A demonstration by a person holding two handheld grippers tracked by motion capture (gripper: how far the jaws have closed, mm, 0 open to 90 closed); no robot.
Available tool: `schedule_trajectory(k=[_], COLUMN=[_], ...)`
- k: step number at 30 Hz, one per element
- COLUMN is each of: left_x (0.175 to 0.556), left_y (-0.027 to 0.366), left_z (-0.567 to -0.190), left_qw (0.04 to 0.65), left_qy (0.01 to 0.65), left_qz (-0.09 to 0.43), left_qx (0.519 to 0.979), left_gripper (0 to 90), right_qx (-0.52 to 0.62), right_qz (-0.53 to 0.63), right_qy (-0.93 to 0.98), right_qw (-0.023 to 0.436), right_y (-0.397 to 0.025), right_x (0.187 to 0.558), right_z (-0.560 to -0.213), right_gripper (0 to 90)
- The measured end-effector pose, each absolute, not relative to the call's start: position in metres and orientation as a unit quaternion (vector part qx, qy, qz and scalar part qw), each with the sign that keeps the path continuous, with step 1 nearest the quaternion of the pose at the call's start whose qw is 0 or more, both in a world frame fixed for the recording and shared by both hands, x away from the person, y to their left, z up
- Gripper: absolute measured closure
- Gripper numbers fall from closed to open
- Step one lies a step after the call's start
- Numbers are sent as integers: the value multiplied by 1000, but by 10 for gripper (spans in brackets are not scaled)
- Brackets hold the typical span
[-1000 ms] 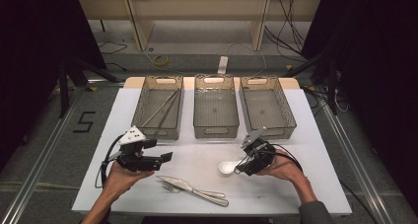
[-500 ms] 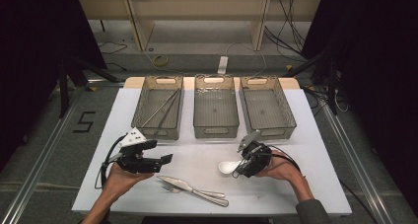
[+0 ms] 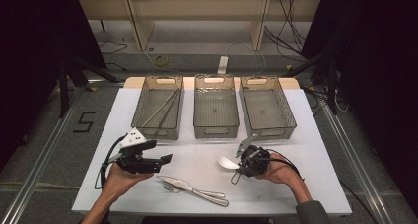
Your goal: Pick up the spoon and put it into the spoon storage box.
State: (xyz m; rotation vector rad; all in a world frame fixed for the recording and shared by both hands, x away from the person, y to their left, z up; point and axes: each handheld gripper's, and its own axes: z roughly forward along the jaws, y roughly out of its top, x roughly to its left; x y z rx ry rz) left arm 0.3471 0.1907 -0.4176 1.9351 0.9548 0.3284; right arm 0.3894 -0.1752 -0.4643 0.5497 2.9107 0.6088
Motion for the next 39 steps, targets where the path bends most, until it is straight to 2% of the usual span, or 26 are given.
schedule_trajectory(k=[3,4,10,18,29,33,39], left_x=[347,347,347,347,347,346,346], left_y=[191,190,190,190,190,191,191], left_z=[-418,-418,-418,-418,-417,-417,-416], left_qw=[459,458,458,460,465,469,474], left_qy=[386,386,385,384,385,385,385], left_qz=[134,135,136,138,139,139,140], left_qx=[789,789,789,789,785,783,779], left_gripper=[201,201,201,201,201,201,201], right_qx=[189,203,224,260,275,299,315], right_qz=[205,205,217,253,304,328,350], right_qy=[957,954,947,926,905,886,870], right_qw=[81,84,77,103,115,137,143], right_y=[-178,-180,-188,-199,-194,-189,-181], right_x=[390,392,395,397,397,406,426], right_z=[-461,-459,-457,-441,-414,-400,-382], right_gripper=[858,863,865,865,865,865,865])
